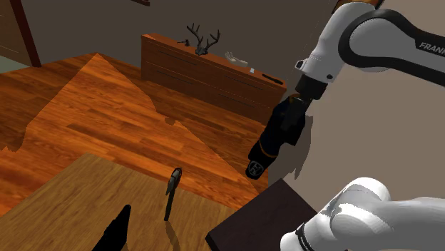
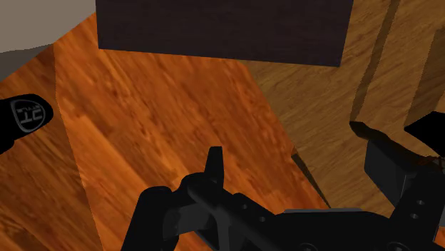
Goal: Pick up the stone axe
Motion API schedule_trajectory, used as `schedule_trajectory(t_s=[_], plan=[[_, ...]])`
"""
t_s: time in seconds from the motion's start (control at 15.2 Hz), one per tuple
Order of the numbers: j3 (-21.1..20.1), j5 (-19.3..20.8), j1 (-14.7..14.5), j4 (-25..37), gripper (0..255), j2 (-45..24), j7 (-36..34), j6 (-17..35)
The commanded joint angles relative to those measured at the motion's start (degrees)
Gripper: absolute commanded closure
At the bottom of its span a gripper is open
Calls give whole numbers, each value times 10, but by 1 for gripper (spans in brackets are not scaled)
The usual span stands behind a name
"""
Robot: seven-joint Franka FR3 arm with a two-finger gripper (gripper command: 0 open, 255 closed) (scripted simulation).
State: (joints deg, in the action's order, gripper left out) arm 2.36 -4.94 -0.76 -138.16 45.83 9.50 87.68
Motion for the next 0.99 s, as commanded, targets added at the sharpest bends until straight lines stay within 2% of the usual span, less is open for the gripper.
schedule_trajectory(t_s=[0.0, 0.46, 0.92], plan=[[0, 0, 0, 0, 0, 0, 0, 0], [-115, -84, -4, -50, 0, 10, -181, 57], [-237, -158, -3, -49, 0, -46, -359, 136]])
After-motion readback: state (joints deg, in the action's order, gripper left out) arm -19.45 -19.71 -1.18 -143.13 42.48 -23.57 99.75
